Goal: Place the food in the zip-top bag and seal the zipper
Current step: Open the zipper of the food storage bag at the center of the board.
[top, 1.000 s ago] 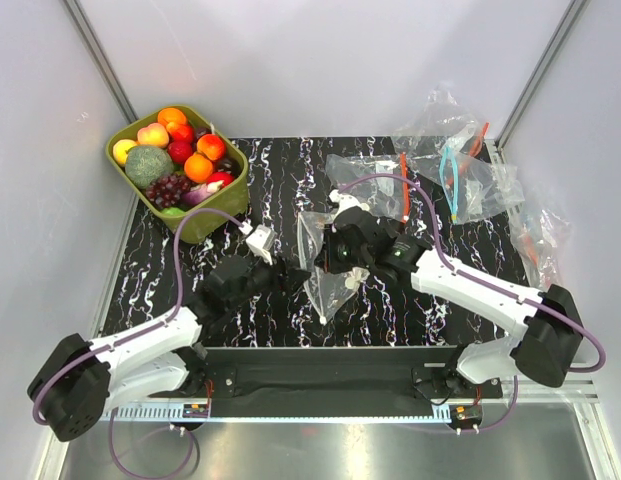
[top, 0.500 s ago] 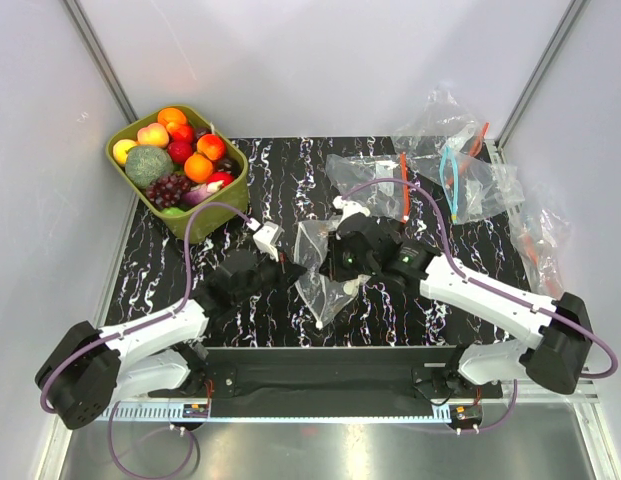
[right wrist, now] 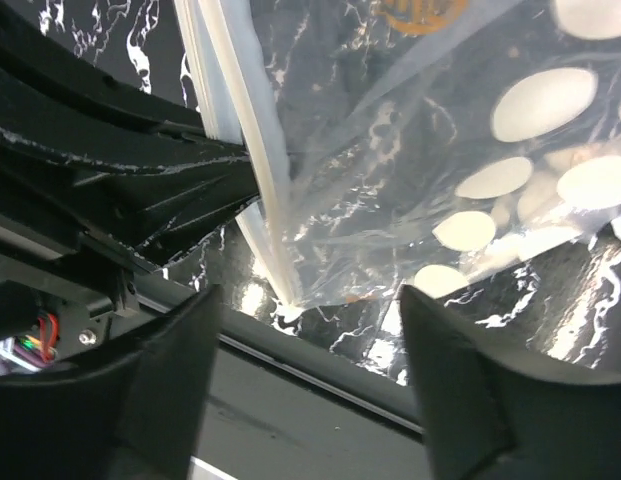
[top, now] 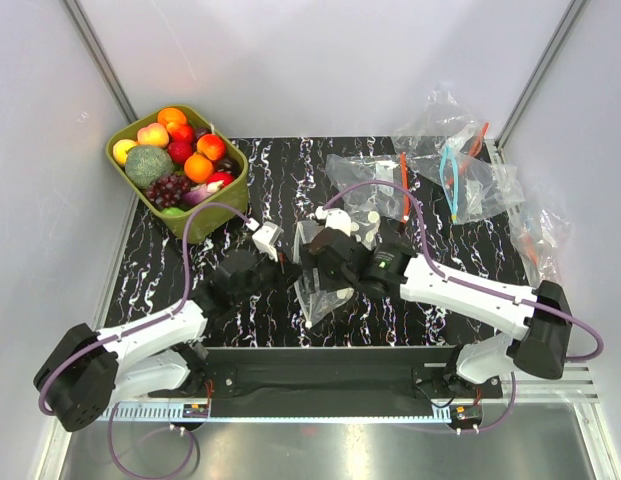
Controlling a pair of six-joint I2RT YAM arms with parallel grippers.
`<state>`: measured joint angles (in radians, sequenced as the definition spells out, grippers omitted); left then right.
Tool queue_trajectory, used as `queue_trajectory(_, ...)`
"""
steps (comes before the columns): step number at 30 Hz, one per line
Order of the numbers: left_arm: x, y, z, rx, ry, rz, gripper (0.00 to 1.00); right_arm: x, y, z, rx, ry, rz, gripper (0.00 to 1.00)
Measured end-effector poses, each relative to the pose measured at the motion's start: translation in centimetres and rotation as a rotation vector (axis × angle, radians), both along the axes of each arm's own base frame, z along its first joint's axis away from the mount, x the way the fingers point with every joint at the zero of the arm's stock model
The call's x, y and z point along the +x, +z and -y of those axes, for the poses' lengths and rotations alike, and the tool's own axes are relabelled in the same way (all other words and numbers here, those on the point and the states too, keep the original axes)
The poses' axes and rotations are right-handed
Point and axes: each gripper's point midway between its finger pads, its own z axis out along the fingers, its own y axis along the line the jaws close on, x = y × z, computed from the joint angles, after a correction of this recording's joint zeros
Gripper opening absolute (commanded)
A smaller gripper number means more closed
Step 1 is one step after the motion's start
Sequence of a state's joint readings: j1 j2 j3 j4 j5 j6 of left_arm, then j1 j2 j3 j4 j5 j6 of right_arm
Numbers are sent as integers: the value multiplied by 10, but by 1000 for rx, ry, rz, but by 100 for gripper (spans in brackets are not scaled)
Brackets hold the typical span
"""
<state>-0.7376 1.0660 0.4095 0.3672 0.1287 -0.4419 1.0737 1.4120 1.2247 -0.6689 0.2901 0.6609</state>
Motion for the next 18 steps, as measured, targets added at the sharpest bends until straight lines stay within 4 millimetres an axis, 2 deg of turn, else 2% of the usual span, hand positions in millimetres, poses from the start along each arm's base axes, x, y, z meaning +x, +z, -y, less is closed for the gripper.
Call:
queue_trajectory(1,0,1,0,-2,0,3,0,-1,0,-2,-4,-3,9,99)
queue_trajectory(2,0,2,0,-4,0,5,0,-2,0,-3,-9,-12,19,100)
queue_trajectory(5,0,3,0,-7,0,7,0,1,5,-3,10,-44,60,100)
queue_trajectory(12,-1,9,0,-20,0,21,0,-2,24,14,186,-124,124,100)
queue_trajectory(13,-1,11,-1,-23,0,24,0,-1,25,14,192,-131,126,100)
queue_trajectory(15,-1,13,-1,-27,-1,29,0,3,27,10,172,-147,133,93)
queue_trajectory(18,-1,14,-1,-29,-2,31,0,7,22,-6,115,-149,141,89)
